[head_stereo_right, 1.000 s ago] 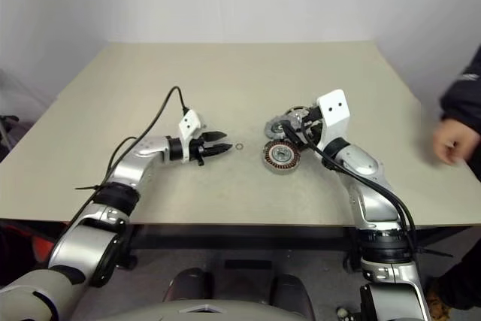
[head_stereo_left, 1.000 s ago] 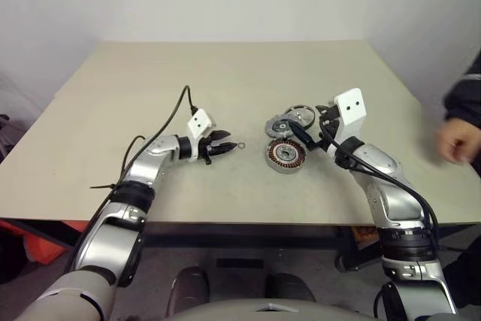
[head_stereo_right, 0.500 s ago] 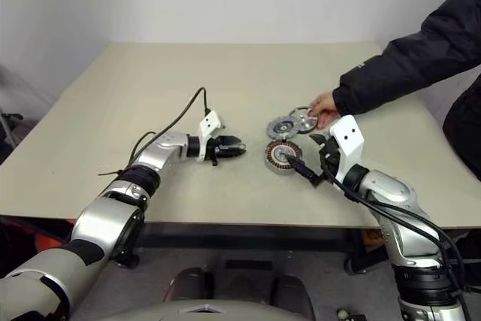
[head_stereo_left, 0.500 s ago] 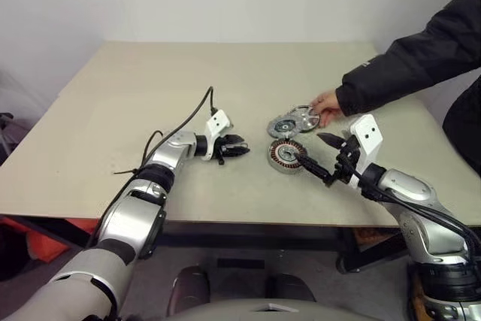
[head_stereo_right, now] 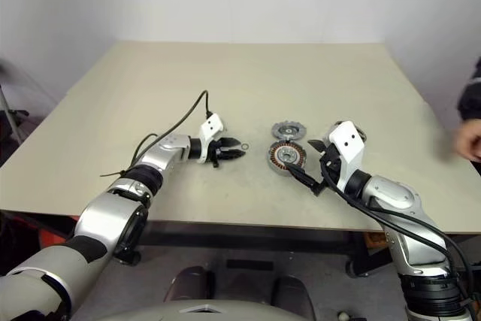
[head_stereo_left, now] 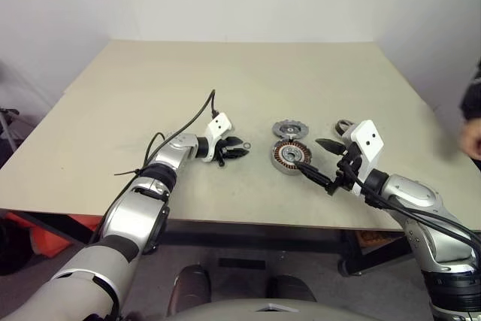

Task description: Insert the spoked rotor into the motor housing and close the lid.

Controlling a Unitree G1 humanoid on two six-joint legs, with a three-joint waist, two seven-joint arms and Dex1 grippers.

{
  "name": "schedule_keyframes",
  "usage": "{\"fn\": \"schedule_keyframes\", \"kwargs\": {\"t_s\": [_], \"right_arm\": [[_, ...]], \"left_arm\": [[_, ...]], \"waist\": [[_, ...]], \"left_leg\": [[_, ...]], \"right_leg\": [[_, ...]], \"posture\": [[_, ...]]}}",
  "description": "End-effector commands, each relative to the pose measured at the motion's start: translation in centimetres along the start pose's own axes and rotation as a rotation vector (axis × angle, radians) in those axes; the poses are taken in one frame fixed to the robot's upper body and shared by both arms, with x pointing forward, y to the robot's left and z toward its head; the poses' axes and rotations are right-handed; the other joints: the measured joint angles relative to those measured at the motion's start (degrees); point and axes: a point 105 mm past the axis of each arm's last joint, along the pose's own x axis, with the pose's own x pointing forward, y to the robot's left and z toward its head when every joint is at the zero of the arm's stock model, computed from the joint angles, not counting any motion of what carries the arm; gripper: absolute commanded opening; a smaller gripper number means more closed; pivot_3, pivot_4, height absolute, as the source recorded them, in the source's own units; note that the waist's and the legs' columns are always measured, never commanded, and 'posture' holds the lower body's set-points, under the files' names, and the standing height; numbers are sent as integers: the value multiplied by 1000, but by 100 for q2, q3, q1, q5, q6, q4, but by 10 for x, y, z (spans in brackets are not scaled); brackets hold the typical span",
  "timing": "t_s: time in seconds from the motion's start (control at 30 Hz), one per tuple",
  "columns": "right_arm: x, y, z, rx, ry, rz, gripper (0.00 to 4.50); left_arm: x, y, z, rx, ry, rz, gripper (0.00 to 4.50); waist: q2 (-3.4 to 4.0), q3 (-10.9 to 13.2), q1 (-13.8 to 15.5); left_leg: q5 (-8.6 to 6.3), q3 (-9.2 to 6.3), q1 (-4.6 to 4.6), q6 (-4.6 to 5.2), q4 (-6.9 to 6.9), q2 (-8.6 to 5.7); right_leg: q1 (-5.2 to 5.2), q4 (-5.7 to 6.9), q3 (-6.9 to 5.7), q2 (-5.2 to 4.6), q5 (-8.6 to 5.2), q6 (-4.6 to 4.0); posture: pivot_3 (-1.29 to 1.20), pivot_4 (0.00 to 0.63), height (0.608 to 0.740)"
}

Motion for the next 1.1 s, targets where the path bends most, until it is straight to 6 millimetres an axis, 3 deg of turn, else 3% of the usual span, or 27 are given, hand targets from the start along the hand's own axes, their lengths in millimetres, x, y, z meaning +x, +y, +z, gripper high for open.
{"fn": "schedule_keyframes", "kwargs": {"t_s": [0.03, 1.1], "right_arm": [[-1, -4, 15, -48, -38, -15, 4500], [2, -6, 14, -35, -46, -60, 4500]], "left_arm": [[2, 5, 13, 29, -32, 26, 2071], [25, 0, 0, -5, 55, 106, 2071]], "waist": [[0, 0, 0], [-1, 0, 115]], "left_leg": [[0, 0, 0, 0, 0, 0], [2, -2, 66, -3, -3, -1]], "right_leg": [[0, 0, 0, 0, 0, 0], [63, -3, 0, -3, -26, 44]], "posture": [[0, 0, 740], [0, 0, 740]]}}
